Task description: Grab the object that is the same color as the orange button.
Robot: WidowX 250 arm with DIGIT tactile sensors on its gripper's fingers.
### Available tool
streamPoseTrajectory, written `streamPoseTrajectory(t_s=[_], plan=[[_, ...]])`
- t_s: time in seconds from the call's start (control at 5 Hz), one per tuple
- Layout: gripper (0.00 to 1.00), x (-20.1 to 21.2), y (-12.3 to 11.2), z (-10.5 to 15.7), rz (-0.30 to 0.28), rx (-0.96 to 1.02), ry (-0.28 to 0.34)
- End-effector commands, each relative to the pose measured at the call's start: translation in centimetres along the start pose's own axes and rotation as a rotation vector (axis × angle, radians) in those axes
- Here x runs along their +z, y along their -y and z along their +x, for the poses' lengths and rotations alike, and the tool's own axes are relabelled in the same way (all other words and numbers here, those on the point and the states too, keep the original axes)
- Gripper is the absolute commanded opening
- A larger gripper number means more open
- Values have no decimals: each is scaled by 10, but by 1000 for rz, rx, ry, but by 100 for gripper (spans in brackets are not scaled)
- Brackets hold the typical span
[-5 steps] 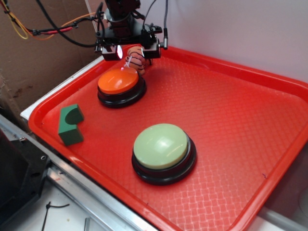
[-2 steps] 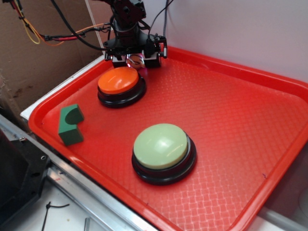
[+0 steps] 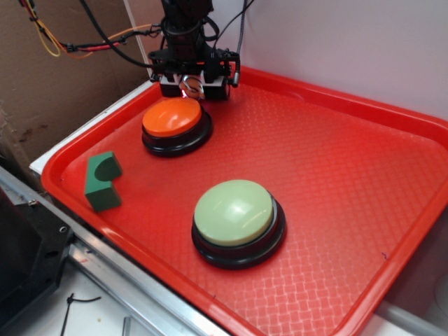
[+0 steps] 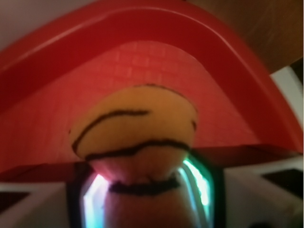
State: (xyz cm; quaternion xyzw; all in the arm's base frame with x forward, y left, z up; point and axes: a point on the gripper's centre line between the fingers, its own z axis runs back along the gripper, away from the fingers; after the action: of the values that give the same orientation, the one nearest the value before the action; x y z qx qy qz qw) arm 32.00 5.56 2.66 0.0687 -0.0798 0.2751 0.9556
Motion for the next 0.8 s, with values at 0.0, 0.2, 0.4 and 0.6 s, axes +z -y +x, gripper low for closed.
streamPoseTrajectory(t_s=[0.0,0.2,0.4,0.6], plan=[[0,94,4,-7,-104,-140,43],[0,129,14,-35,-191,-275,-42],[0,149,16,-56,-246,-338,-95],[0,160,18,-73,-268,-393,-113]])
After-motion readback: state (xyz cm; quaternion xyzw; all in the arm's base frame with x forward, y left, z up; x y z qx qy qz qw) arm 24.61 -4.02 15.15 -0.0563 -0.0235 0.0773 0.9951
